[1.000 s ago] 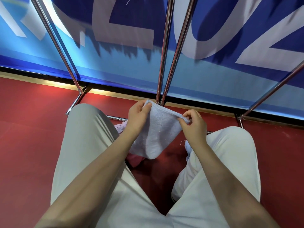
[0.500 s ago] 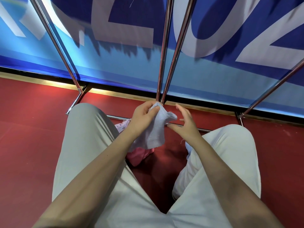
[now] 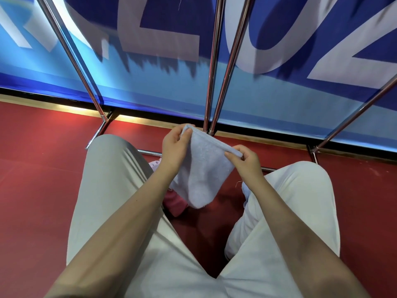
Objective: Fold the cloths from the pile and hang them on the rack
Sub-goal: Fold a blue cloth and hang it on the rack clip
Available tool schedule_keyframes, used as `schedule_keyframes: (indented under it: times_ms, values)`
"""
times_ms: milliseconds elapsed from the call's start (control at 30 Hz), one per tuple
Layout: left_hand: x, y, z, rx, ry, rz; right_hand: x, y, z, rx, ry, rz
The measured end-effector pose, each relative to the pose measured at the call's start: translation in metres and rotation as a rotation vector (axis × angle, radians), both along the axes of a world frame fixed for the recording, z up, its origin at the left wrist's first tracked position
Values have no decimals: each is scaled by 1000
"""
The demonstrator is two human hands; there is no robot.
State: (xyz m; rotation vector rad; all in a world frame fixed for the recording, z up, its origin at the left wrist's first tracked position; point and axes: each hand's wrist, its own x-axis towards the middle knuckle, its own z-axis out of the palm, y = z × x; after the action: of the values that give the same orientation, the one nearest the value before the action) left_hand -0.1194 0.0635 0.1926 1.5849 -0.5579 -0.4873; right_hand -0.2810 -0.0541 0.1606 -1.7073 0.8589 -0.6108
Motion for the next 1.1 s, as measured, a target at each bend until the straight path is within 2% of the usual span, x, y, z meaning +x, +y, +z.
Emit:
schedule_keyframes:
  times_ms: [133,200,333,467,567,733,867,967,1033,1100]
  values:
    - [-1,-4,-4,-18,11,27,2,0,5,178,-162,-169]
    - [-3,-7,-7,-30,28,24,4,-1,6,189,-199,-232]
    - [-13,-13,-17,-43,144,60,10,0,5,88,-144,-326]
    - [-26,-21,-26,-55,366,121,20,6,5,84,-96,-424]
    - [-40,-27,-21,-62,394,98,29,13,7,90,-85,-472]
    - [-61,-37,-12,-159,396,-7,42,23,11,76,-115,-426]
    - [-57,-45,-17,-148,345,-11,47,27,17,72,-161,-384]
    - [-49,-49,-16,-153,430,21,49,27,22,152,-196,-299]
    - [-47,-49,-13,-200,499,29,48,25,21,35,-160,-228]
    - [-46,-49,-10,-234,533,13,46,21,16,-228,-85,-199]
